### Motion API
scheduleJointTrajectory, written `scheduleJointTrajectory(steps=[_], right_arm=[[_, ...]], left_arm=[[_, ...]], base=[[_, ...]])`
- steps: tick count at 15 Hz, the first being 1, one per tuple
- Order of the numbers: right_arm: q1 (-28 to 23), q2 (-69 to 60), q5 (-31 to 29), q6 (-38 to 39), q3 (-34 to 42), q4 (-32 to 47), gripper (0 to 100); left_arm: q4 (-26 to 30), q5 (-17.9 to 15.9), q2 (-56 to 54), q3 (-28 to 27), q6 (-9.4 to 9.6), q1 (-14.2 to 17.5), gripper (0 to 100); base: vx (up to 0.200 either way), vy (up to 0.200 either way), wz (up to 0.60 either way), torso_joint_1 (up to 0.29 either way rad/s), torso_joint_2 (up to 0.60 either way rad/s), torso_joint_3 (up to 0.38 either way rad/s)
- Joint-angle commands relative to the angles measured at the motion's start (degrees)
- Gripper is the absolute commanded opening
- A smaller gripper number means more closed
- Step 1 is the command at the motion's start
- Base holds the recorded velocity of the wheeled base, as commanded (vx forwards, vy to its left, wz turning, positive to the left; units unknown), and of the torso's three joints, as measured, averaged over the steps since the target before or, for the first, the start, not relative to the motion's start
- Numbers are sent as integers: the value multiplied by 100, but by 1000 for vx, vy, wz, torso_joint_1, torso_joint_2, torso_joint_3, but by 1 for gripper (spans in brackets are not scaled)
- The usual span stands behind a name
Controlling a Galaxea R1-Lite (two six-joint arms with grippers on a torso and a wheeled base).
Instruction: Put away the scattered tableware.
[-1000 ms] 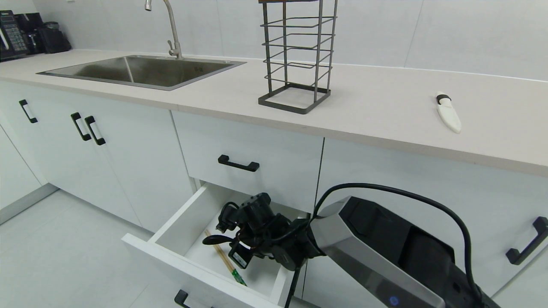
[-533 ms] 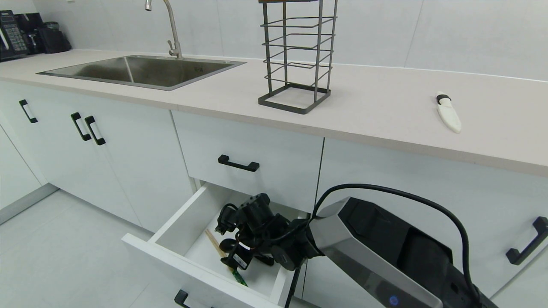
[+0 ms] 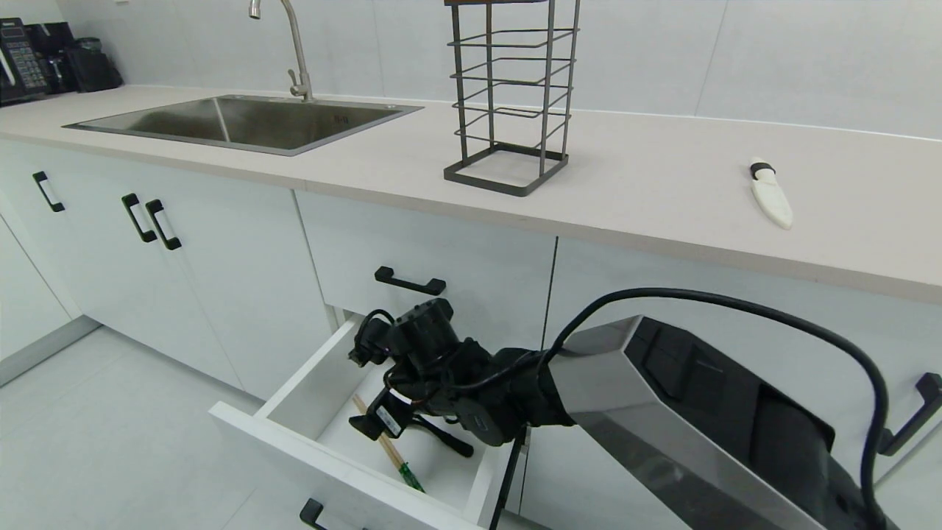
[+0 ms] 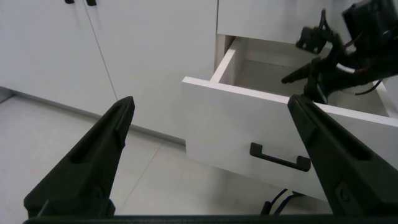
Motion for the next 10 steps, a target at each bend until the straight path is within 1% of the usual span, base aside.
scheduleJointTrajectory(steps=[1,7,10], right_arm=[[118,-429,-43,3,10,21,100],[276,-1053,-69,11,520,3,100],[303,-1809,-87,3,1522,-331,100]], left_arm=[[-1,1,7,0,-1,0,100],[-1,1,7,0,-1,0,100],[-1,1,7,0,-1,0,100]], base=[[0,0,0,0,0,0],[0,0,0,0,0,0],[0,0,0,0,0,0]])
